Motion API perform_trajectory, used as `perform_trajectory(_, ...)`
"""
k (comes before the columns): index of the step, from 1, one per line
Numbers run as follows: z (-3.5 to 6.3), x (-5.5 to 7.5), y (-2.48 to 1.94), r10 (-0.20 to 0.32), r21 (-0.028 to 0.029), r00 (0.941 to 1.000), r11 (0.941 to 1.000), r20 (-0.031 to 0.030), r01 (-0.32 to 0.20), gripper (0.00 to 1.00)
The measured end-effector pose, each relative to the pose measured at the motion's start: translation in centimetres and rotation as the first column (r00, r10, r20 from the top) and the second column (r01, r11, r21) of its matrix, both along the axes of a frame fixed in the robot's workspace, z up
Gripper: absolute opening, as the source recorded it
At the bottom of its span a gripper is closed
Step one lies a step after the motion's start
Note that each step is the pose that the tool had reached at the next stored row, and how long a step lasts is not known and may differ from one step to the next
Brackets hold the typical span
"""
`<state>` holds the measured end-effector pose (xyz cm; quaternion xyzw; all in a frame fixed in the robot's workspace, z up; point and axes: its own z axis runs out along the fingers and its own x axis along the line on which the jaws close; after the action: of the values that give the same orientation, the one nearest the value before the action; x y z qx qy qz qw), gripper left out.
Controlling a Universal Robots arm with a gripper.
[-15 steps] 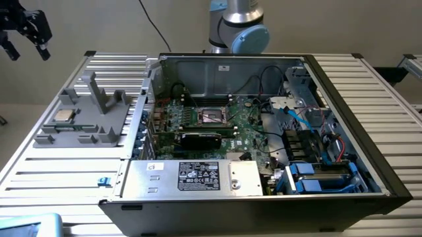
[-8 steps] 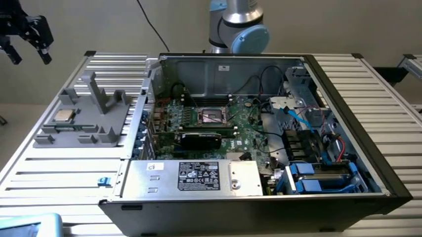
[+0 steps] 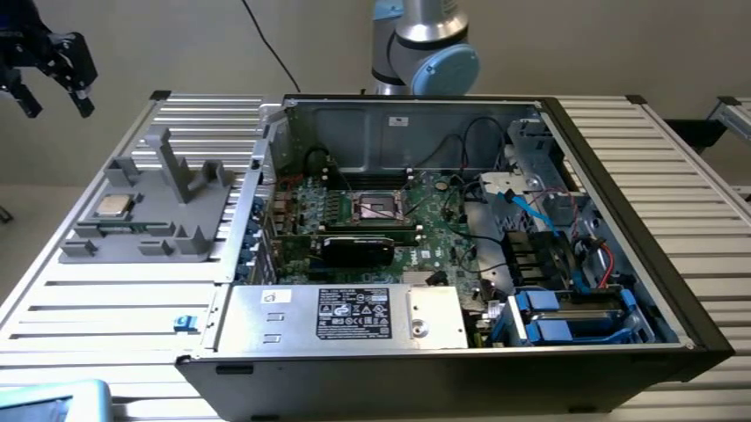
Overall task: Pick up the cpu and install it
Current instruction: 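Pick up the cpu and move it towards the insertion slot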
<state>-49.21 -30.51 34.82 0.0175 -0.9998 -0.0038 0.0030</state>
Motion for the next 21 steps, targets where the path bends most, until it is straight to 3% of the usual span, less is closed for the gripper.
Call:
perform_trajectory(6, -1.06, 0.0, 0.01, 0.0, -0.0014, 1.0, 1.0, 0.0005, 0.0, 0.73)
perform_trajectory(10, -1.62, 0.0, 0.01, 0.0, -0.0091, 1.0, 1.0, 0.0004, 0.0, 0.73)
perform_trajectory(14, -1.96, -0.1, -0.3, 0.0, -0.0096, 1.0, 1.0, 0.0005, 0.0, 0.73)
perform_trajectory(21, -3.18, -0.3, -0.34, 0.0, -0.0096, 1.0, 1.0, 0.0005, 0.0, 0.73)
